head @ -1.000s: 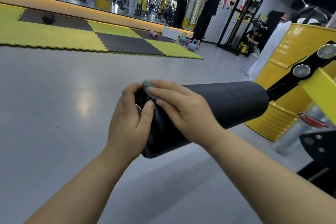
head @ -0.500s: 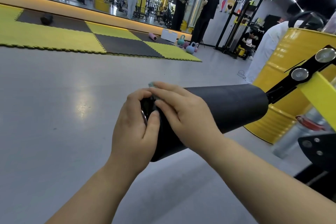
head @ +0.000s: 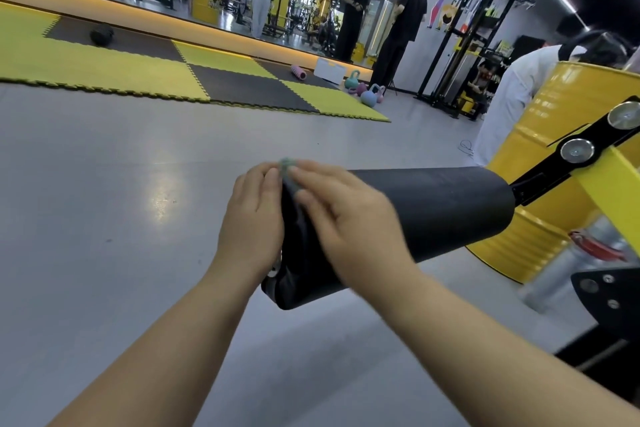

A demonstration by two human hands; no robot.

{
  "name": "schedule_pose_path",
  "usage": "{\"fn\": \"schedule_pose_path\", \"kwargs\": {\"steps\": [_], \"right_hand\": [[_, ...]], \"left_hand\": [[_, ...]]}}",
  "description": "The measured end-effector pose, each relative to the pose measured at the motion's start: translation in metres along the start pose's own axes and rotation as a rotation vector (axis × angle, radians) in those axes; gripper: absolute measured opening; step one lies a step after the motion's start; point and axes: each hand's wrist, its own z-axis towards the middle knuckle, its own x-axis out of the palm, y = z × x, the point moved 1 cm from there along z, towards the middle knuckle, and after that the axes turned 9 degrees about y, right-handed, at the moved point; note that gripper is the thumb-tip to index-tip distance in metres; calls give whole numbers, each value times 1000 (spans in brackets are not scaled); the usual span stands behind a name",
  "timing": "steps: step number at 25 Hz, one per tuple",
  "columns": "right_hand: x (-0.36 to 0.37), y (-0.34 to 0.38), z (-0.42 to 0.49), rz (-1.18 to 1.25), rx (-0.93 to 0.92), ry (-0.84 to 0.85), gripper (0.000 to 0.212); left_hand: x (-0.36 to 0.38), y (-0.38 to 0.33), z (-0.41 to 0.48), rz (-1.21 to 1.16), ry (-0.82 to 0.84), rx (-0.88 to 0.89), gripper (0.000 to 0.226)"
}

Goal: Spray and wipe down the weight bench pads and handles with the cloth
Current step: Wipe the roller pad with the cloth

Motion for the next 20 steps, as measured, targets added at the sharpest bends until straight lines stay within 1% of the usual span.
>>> {"fn": "schedule_pose_path", "kwargs": {"steps": [2, 3, 4, 5, 6, 7, 8, 9, 10, 11, 12, 13, 14, 15, 16, 17, 18, 19, 20], "right_hand": [[1, -4, -8, 29, -248, -9, 28], [-6, -20, -12, 22, -318, -5, 26], [-12, -43, -16, -15, -325, -14, 25], [-18, -68, -22, -74, -252, -55, 24], [-26, -97, -27, -110, -108, -96, 24], [-39, -122, -31, -101, 91, -138, 25], [-49, -138, -33, -49, 340, -187, 26], [-51, -145, -32, -11, 542, -212, 28], [-46, -141, -28, 4, 623, -220, 28], [-41, -125, -23, -6, 567, -216, 27], [-33, -106, -21, -25, 426, -196, 26], [-22, -84, -22, -30, 236, -161, 26], [-15, -71, -29, -15, 47, -121, 27], [-15, -72, -34, -33, -128, -102, 28], [-20, -87, -38, -68, -245, -78, 28], [-29, -108, -41, -122, -292, -61, 28], [-36, -135, -44, -186, -270, -53, 28], [-42, -162, -46, -241, -193, -76, 28], [-49, -189, -49, -252, -51, -106, 29]], "left_hand": [[0, 2, -1, -12, -41, 35, 30], [0, 1, -2, -1, -53, 48, 30], [0, 0, -3, 25, -56, 62, 29], [0, -2, -4, 56, -57, 69, 29], [0, -3, -6, 81, -58, 72, 30], [1, -6, -7, 104, -57, 72, 30], [2, -9, -9, 128, -57, 70, 29], [1, -13, -12, 168, -67, 82, 27], [3, -19, -15, 270, -77, 137, 27], [10, -30, -18, 425, -57, 225, 32], [19, -43, -21, 611, -7, 312, 40], [29, -56, -24, 801, 72, 359, 43], [41, -67, -24, 953, 156, 359, 42], [50, -77, -20, 1031, 207, 337, 38], [57, -84, -15, 1070, 252, 306, 35], [63, -87, -8, 1110, 302, 278, 37], [68, -86, -2, 1169, 353, 239, 42], [73, -82, 2, 1255, 408, 187, 52], [78, -79, 4, 1358, 459, 133, 63]]}}
